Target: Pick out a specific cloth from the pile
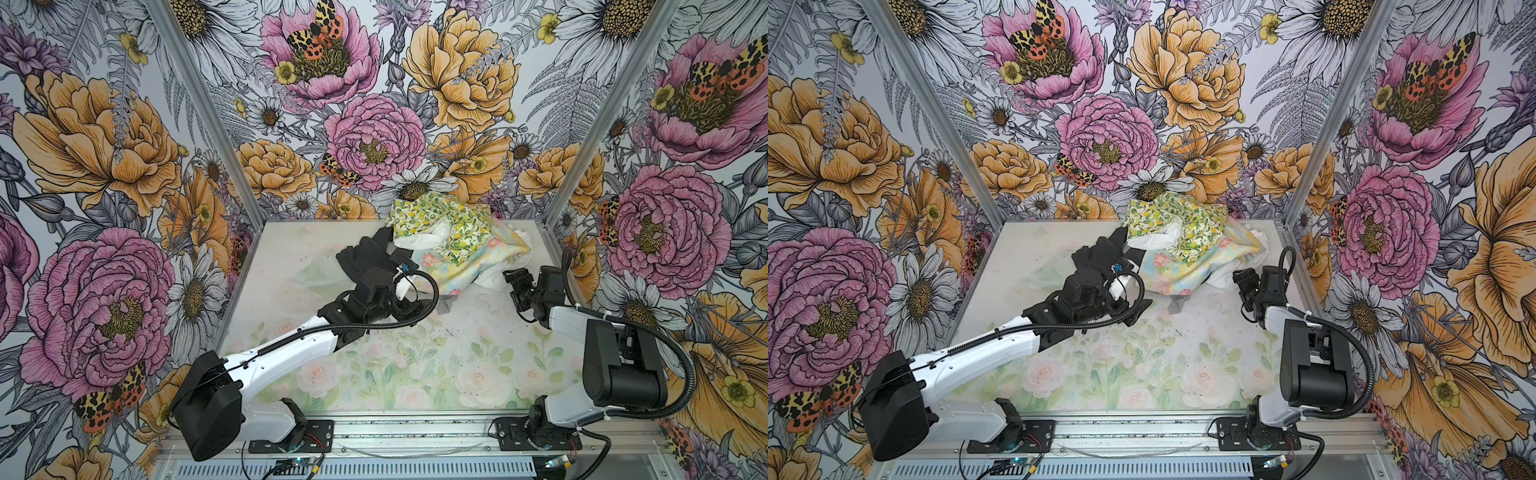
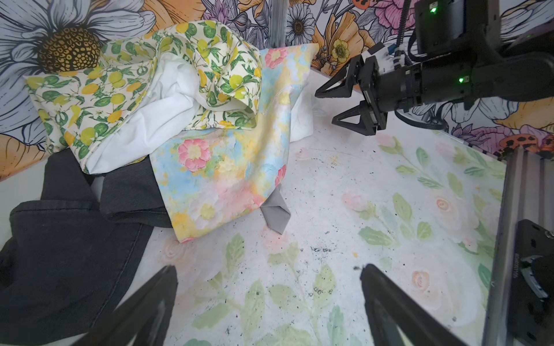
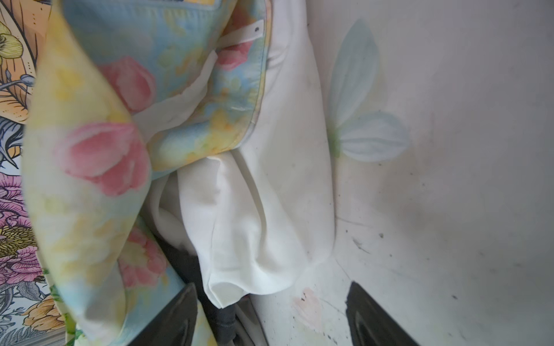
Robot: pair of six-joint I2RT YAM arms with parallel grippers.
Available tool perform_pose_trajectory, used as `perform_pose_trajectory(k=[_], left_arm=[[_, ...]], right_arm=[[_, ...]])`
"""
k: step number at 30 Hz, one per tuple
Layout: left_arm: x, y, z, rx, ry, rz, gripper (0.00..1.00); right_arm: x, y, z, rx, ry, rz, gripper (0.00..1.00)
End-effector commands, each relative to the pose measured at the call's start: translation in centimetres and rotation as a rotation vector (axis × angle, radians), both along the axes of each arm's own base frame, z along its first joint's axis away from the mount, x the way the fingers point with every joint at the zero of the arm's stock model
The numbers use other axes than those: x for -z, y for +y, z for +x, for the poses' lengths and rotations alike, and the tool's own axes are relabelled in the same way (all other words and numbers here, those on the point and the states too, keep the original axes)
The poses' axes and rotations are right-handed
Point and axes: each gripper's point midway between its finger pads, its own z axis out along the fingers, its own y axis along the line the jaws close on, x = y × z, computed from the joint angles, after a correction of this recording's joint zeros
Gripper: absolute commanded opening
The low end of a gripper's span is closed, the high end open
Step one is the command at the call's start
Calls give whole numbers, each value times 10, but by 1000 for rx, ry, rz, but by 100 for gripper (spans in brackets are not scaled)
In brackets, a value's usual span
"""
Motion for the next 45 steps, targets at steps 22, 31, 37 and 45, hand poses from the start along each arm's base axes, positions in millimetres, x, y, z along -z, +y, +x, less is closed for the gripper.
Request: perform_pose_trajectory(k=[22, 31, 37, 45], left_arm=[[-12, -10, -15, 28, -71, 27, 97], [-13, -9, -13, 12, -68, 21, 97], [-16, -8, -12, 3, -72, 11, 97], [-18, -5, -13, -4, -84, 12, 97]], right_arm=[[15, 8, 34, 144, -92, 107, 86], [19, 17, 36, 350, -118, 83, 84], [30, 10, 32, 453, -123, 105, 82], [43, 19, 61, 370, -118, 134, 83]])
